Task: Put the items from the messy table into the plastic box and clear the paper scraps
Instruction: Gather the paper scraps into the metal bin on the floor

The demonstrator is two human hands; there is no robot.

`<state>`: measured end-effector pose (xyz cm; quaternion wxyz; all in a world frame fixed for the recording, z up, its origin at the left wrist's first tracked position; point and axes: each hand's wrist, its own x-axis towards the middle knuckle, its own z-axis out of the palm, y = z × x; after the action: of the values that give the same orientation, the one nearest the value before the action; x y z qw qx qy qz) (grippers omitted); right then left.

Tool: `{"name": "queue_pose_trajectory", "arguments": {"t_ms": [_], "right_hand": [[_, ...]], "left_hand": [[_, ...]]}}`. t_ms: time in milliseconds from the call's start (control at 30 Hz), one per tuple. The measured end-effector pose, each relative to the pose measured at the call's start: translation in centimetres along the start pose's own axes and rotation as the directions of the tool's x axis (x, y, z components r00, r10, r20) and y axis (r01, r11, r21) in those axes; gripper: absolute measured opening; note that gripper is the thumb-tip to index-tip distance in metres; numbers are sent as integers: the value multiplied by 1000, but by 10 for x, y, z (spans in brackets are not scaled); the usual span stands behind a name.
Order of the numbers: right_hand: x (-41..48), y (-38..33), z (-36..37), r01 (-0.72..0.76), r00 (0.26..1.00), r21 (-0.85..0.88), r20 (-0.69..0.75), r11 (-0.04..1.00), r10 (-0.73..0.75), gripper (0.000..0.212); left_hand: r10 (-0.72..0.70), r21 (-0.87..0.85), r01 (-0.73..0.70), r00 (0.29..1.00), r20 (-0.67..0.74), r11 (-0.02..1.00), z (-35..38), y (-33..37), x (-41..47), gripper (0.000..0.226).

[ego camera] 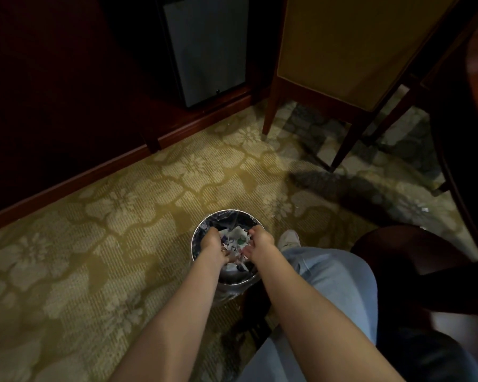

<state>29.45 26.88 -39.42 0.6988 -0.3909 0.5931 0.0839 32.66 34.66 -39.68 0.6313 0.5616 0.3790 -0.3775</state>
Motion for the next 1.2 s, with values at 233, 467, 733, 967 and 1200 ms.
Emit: {"name": "queue_pose_trajectory", "arguments": {"t_ms": [233,467,733,967,1200], "right_hand": [[-14,-10,-10,35,999,77,12,996,-36,38],[-44,-24,-21,134,989,105,46,985,-139,19],[-101,-62,-37,407,908,111,56,907,-414,23],[-166,-108,-68,617,780,66,82,784,-620,38],[-222,-139,-112,687,695,177,119,704,-709,40]], "left_hand": [[31,11,-31,999,30,999,1,7,-14,45],[148,47,-150,988,40,988,8,19,-48,44],[353,105,-367,927,127,924,29,43,-104,39],[529,87,-563,811,249,822,57,68,-169,39],[593,32,-656,701,396,754,94,67,-237,42]]}}
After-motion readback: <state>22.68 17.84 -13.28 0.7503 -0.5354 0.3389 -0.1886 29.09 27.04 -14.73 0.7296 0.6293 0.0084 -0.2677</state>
